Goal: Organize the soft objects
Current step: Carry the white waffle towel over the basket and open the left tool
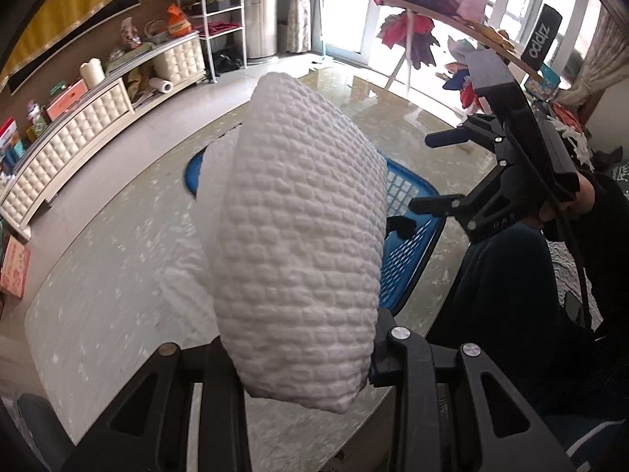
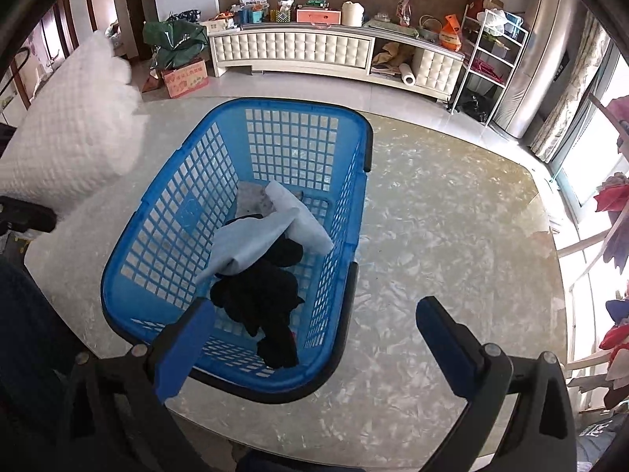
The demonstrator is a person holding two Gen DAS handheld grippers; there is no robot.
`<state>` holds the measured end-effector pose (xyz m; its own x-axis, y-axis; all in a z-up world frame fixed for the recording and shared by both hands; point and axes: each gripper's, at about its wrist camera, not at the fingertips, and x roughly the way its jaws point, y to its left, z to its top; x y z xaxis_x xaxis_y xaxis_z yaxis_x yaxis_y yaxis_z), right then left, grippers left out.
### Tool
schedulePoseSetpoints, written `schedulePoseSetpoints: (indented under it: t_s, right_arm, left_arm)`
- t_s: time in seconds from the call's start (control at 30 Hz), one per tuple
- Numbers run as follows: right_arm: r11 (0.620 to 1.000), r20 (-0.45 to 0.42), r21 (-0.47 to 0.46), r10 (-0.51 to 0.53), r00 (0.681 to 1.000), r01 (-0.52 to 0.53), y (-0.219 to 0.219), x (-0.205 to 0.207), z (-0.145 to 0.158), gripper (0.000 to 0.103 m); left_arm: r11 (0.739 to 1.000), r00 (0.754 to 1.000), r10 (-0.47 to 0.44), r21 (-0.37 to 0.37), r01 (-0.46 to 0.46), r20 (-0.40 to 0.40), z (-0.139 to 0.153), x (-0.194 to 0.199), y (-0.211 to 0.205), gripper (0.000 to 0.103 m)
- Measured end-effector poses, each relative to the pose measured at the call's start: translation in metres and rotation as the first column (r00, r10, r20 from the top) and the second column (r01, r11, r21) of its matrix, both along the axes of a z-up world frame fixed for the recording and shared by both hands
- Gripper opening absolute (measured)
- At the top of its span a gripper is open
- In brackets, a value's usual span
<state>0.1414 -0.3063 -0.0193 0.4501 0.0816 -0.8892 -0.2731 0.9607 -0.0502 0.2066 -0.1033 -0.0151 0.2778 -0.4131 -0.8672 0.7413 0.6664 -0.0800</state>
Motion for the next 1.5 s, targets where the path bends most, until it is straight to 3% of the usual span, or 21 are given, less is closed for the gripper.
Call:
schedulePoseSetpoints:
  t_s: [0.53,0.97,1.33,1.5]
  right_arm:
    - [0.998,-0.020,0.046,-0.030,0.999,0.031,-0.020,0.010,-0.013,0.103]
    - [0.996,-0.064,0.077,-0.044,0.997,0.049,-0.028,0.021,-0.027,0.103]
    - [0.995,-0.066,0.089,-0.048,0.997,0.054,-0.031,0.019,-0.026,0.103]
    - [0.994,-0.065,0.090,-0.050,0.997,0.056,-0.031,0.018,-0.026,0.103]
  left_arm:
    - [0.991,0.990,-0.130,0.030,0.132,-0.058,-0.038,0.027,-0.055,0.030]
    - [0.984,0.982,-0.154,0.068,0.162,-0.107,-0.072,0.050,-0.075,0.031]
    - [0.979,0.981,-0.164,0.107,0.175,-0.107,-0.079,0.049,-0.080,0.039]
    - [0.974,0.983,-0.164,0.144,0.174,-0.077,-0.080,0.046,-0.082,0.056]
